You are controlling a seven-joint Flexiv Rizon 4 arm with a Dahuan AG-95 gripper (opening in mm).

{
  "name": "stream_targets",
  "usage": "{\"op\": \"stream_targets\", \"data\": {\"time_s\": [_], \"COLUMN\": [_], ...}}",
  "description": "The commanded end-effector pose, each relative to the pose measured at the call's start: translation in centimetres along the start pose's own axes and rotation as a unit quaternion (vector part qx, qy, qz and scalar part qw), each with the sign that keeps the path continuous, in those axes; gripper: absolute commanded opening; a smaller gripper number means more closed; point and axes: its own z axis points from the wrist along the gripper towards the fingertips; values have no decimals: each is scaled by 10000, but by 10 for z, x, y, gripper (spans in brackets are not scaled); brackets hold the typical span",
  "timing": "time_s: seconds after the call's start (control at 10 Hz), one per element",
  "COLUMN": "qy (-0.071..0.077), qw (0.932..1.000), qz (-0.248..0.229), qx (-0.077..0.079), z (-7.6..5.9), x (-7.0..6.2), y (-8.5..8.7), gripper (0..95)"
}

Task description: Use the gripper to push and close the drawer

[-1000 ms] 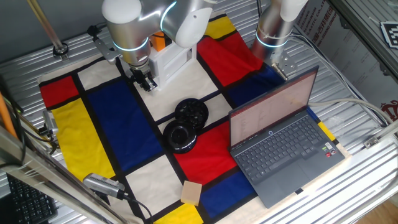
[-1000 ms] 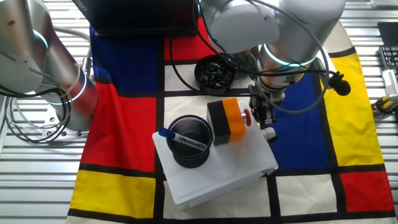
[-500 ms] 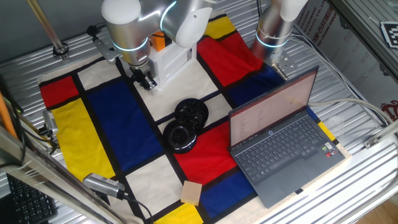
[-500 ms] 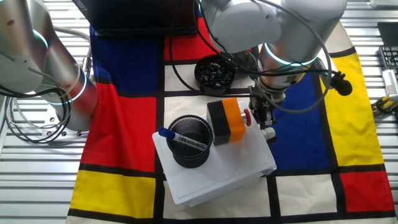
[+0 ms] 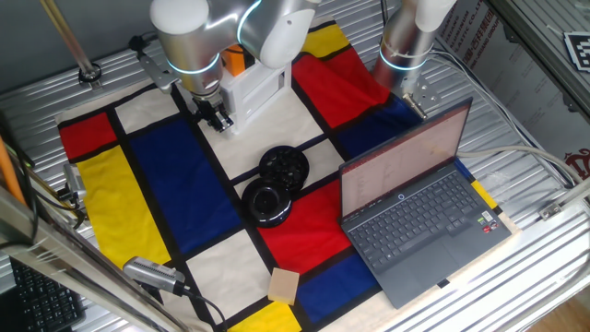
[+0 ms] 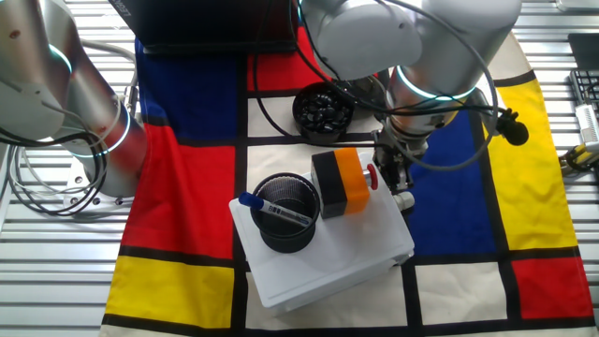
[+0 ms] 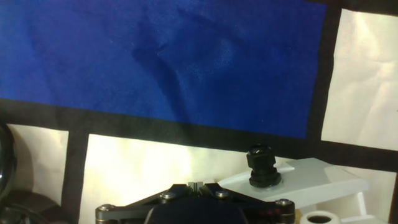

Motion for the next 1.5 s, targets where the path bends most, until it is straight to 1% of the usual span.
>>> {"op": "stream_targets", "data": {"time_s": [0.1, 0.6, 0.7, 0.8, 1.2, 1.4, 1.5], "qy": [46, 208, 219, 265, 286, 314, 352], "qw": [10000, 9998, 9997, 9996, 9996, 9995, 9993], "qz": [8, 21, 19, 21, 22, 24, 22], "qx": [17, 61, 66, 78, 86, 88, 92], "z": [0, 0, 0, 0, 2, 3, 3], "x": [1, 1, 1, 1, 5, 7, 7], "y": [0, -1, -1, -1, 0, 0, 0], "gripper": [0, 0, 0, 0, 0, 0, 0]}}
